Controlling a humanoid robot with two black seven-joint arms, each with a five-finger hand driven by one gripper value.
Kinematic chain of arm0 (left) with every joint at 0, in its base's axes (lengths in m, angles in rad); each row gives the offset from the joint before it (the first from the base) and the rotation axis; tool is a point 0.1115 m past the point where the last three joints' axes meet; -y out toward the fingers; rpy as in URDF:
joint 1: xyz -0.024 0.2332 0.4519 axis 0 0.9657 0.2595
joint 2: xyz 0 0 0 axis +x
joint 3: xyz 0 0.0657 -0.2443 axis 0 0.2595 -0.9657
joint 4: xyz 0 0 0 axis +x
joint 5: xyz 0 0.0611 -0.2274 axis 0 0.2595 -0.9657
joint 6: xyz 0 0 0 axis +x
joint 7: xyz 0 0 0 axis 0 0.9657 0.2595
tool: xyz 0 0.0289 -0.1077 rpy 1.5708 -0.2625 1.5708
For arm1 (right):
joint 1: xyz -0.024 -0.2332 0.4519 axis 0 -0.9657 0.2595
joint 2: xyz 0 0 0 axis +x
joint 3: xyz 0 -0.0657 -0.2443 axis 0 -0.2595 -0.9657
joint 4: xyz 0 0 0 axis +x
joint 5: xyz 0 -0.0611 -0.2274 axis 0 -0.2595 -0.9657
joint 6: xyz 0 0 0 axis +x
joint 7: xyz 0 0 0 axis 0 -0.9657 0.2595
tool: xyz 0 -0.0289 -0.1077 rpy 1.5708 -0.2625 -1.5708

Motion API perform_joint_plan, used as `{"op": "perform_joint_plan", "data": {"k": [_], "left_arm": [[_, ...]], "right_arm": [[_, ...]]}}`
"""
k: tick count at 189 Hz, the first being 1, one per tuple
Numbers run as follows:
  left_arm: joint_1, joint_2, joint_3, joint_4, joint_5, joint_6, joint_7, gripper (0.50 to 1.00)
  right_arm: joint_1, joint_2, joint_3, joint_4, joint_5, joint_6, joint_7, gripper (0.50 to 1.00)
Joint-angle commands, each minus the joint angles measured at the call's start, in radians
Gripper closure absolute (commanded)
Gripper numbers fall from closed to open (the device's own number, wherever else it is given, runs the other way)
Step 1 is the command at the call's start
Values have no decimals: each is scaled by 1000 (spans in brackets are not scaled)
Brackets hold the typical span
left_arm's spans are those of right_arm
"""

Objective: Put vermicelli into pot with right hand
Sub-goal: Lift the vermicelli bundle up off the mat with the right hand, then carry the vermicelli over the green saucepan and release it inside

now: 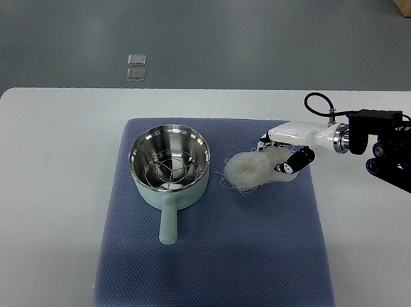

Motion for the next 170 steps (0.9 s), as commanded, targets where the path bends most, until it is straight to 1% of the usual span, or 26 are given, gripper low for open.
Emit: {"op": "perform_joint_plan", "data": {"k": [1,37,68,80,114,170], "left_arm": [[0,0,0,0,0,0,-1,500],[0,0,0,0,0,0,0,500],[0,0,0,0,0,0,0,500],[0,0,0,0,0,0,0,500],[0,0,0,0,0,0,0,500],[0,0,0,0,0,0,0,500]], "right_arm": [[1,-5,22,0,2,2,6,985],[4,-12,86,0,2,23,8,983],[39,-29,108,0,2,40,8,983],[62,-37,114,0,5,45,8,983],[138,-57,136,-5,65,92,6,981],[250,-40,136,-6,109,126,5,981]]}}
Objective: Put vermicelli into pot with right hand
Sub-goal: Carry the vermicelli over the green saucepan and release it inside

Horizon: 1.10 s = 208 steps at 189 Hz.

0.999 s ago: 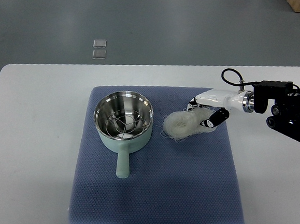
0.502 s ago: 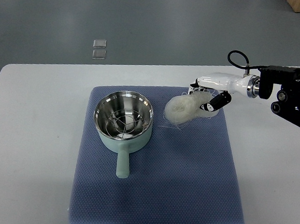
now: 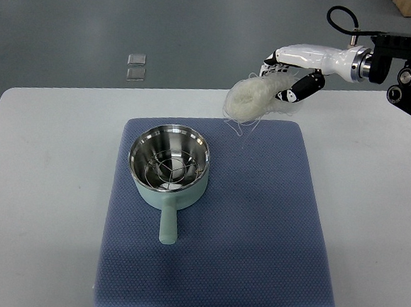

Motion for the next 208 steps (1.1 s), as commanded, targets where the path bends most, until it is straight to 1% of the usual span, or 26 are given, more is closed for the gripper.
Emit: {"op": "perform_joint_plan", "data": {"k": [1,19,82,109,137,175,192,208], "left_arm": [[0,0,0,0,0,0,1,500],[0,0,0,0,0,0,-1,500],[0,0,0,0,0,0,1,500],[0,0,0,0,0,0,-1,500],[0,0,0,0,0,0,-1,500],[0,0,0,0,0,0,-1,500],[0,0,0,0,0,0,1,500],[0,0,0,0,0,0,-1,500]], "right_arm": [[37,16,0,2,17,10,0,981],[41,42,3,5,20,13,-2,981],[32,232,2,3,18,10,-8,977],[24,286,-5,2,14,10,-11,973],[4,320,-11,2,4,9,-14,971],[-26,325,-14,-8,0,0,-14,967],[-35,325,-14,-9,-2,-3,-16,959],[-49,325,-14,-9,-2,-11,-14,934]]}}
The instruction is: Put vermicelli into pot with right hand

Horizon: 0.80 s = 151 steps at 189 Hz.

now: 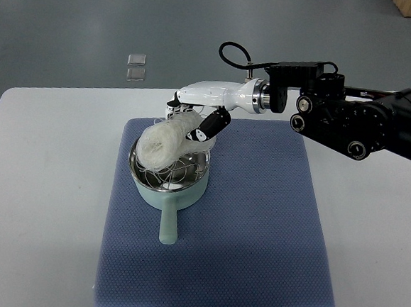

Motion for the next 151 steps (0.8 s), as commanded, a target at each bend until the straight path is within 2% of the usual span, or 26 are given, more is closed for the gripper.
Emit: {"op": "perform_joint_plan", "data": {"k": [1,19,26,32,54,80,97,124,151], "left_arm": [[0,0,0,0,0,0,-1,500],[0,0,0,0,0,0,0,500],[0,0,-2,0,0,0,-1,500],[0,0,0,0,0,0,0,500],[0,0,0,0,0,0,-1,500],[0,0,0,0,0,0,-1,500],[0,0,0,0,0,0,0,500],[0,0,0,0,0,0,-1,500],[0,0,0,0,0,0,0,500]], "right_arm": [[-14,0,0,0,-1,-7,1,934],[-21,0,0,0,1,-24,1,887],[-24,0,0,0,1,-27,1,838],[-25,0,1,0,1,-29,1,824],[-27,0,1,0,2,-30,1,791],[-30,0,1,0,3,-30,2,779],[-28,-3,3,0,4,-30,2,738],[-25,-18,18,3,19,-29,7,591],[-13,-47,64,3,24,-18,11,572]]}}
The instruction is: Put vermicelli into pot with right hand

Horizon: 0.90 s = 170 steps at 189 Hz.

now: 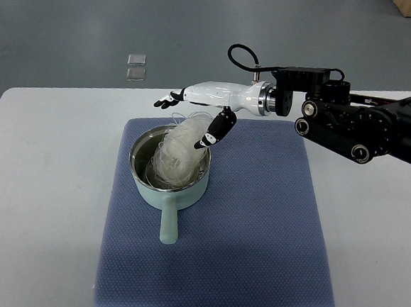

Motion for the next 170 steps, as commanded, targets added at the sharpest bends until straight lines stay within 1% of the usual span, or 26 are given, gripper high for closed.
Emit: {"op": "perform_joint_plan", "data": {"k": [1,27,44,75,110,128,145,157,170], "left_arm": [[0,0,0,0,0,0,1,500],[0,0,0,0,0,0,1,500],[0,0,0,0,0,0,1,500],[0,0,-1,0,0,0,1,500],[0,0,-1,0,0,0,-1,500],[0,0,-1,0,0,0,1,500],[0,0,-1,0,0,0,1,500],[0,0,-1,0,0,0,1,500],[0,0,-1,0,0,0,-1,500]], "right_arm": [[7,-22,35,0,3,8,3,572],[4,-61,97,0,7,11,6,572],[-12,-77,171,-9,62,17,6,572],[-124,-75,285,-79,332,13,-6,572],[-223,-65,335,-170,590,-25,-5,572],[-277,-58,381,-198,723,-45,-5,572],[-306,-57,398,-210,822,-48,-8,572],[-320,-52,398,-230,905,-68,-13,572],[-334,-32,398,-250,1004,-95,-39,572]]}}
